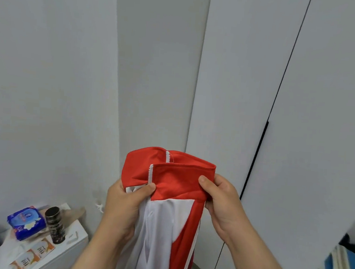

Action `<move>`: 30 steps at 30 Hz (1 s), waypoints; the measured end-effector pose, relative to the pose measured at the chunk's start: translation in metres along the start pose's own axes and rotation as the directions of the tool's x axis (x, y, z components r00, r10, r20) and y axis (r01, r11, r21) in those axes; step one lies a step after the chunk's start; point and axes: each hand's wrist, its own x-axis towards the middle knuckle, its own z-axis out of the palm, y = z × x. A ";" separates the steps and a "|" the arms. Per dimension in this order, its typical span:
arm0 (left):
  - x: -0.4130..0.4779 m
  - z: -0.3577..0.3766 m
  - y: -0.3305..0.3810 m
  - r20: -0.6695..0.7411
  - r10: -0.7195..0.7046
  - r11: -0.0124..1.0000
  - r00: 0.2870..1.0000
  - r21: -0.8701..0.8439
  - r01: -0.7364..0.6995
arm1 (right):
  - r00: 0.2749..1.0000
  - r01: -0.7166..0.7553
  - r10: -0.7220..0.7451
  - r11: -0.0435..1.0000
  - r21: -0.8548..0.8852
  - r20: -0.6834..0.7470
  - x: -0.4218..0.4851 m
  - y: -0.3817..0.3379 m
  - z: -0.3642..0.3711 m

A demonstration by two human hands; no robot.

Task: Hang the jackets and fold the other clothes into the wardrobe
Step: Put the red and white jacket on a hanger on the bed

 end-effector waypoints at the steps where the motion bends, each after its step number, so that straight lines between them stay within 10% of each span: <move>1: 0.007 0.013 -0.011 0.012 -0.008 1.000 1.000 0.011 0.008 | 0.999 0.013 -0.013 1.000 -0.001 -0.032 0.010 -0.001 -0.012; 15: 0.127 0.160 -0.120 0.114 -0.174 0.981 0.978 0.110 0.161 | 0.902 0.021 -0.024 1.000 -0.012 -0.430 0.190 -0.024 -0.187; 30: 0.222 0.233 -0.162 0.278 -0.201 0.978 0.939 0.112 0.176 | 0.891 -0.149 -0.132 0.821 -0.552 -0.435 0.312 -0.033 -0.238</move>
